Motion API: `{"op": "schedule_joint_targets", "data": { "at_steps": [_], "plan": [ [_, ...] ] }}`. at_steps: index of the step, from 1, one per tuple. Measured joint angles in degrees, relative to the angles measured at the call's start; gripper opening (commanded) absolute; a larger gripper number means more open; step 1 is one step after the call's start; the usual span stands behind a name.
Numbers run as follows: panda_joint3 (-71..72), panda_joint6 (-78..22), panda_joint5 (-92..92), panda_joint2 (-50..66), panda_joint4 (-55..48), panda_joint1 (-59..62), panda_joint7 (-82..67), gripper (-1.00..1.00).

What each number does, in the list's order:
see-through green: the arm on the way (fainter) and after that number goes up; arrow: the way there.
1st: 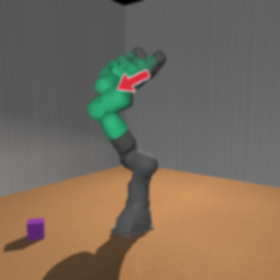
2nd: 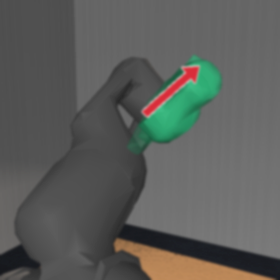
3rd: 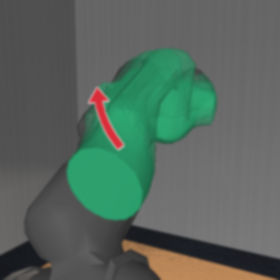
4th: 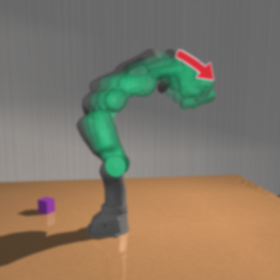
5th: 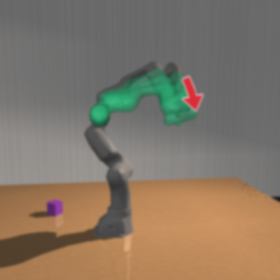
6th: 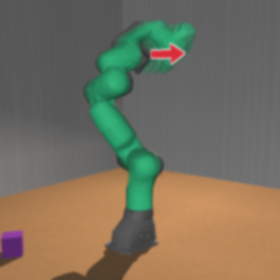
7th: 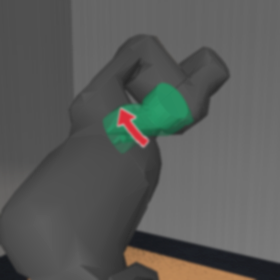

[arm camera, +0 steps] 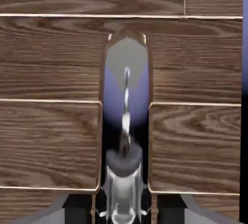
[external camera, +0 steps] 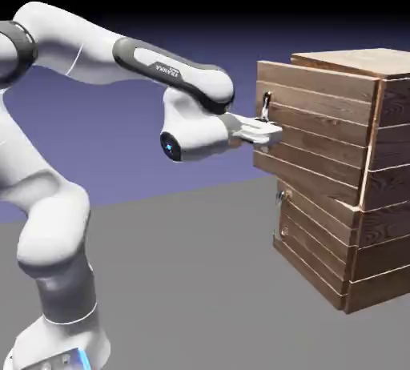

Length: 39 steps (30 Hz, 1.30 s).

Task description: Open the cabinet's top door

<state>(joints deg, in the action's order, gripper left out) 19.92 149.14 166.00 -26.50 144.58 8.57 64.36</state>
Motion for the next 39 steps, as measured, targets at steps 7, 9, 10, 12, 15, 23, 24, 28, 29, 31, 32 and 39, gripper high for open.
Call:
{"op": "schedule_joint_targets", "data": {
  "at_steps": [7, 9, 10, 12, 15, 23, 24, 28, 29, 31, 32, 39],
  "plan": [
    [-10.4, -2.8, -12.7, -4.4, 5.5, -8.1, 8.4, -1.0],
    [-12.6, -4.1, -17.7, -6.0, 7.2, -9.2, 11.6, -1.0],
    [-13.7, -4.8, -20.2, -6.8, 8.1, -9.7, 13.1, -1.0],
    [-15.9, -6.2, -25.1, -8.4, 9.7, -10.4, 16.1, -1.0],
    [-19.2, -8.7, -32.6, -10.6, 11.8, -11.2, 20.3, -1.0],
    [-28.3, -17.4, -52.5, -15.1, 16.0, -10.6, 29.9, -1.0],
    [-29.5, -18.8, -55.0, -15.4, 16.2, -10.3, 30.9, -1.0],
    [-34.6, -25.1, -64.9, -16.0, 16.7, -8.8, 34.4, -1.0],
    [-35.9, -26.8, -67.4, -15.9, 16.6, -8.4, 35.2, -1.0],
    [-38.8, -30.7, -72.4, -15.4, 16.1, -7.5, 36.5, -1.0],
    [-40.3, -32.8, -74.9, -15.0, 15.7, -7.1, 37.0, -1.0],
    [-51.7, -49.8, -90.9, -8.3, 9.2, -6.0, 38.6, -1.0]
  ]
}}
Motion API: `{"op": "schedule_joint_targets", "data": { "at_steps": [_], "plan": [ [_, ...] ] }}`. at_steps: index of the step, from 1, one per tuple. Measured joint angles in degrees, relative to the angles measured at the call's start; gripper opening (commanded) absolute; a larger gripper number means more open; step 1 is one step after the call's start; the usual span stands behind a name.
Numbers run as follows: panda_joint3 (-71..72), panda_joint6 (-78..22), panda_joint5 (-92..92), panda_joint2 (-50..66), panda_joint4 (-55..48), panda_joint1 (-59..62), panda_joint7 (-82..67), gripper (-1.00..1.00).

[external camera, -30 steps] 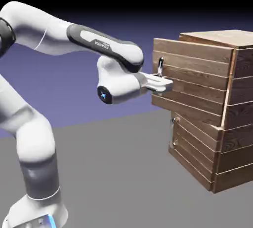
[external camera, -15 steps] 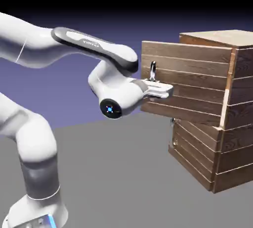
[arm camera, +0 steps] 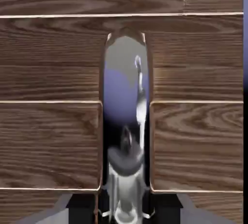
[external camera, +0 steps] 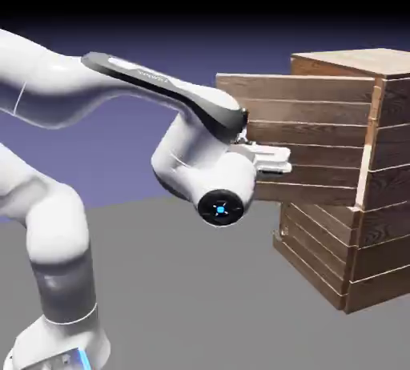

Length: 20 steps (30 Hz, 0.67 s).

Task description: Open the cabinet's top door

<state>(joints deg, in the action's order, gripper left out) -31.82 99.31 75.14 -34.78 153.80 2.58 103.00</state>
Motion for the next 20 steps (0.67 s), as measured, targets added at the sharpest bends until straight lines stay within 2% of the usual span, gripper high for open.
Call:
{"op": "schedule_joint_targets", "data": {
  "at_steps": [12, 20],
  "plan": [
    [-16.5, -29.9, -12.8, 20.5, -19.4, -5.0, -4.9, -1.0],
    [-20.9, -48.8, -14.2, 37.1, -33.0, -4.1, -11.7, -1.0]
  ]
}}
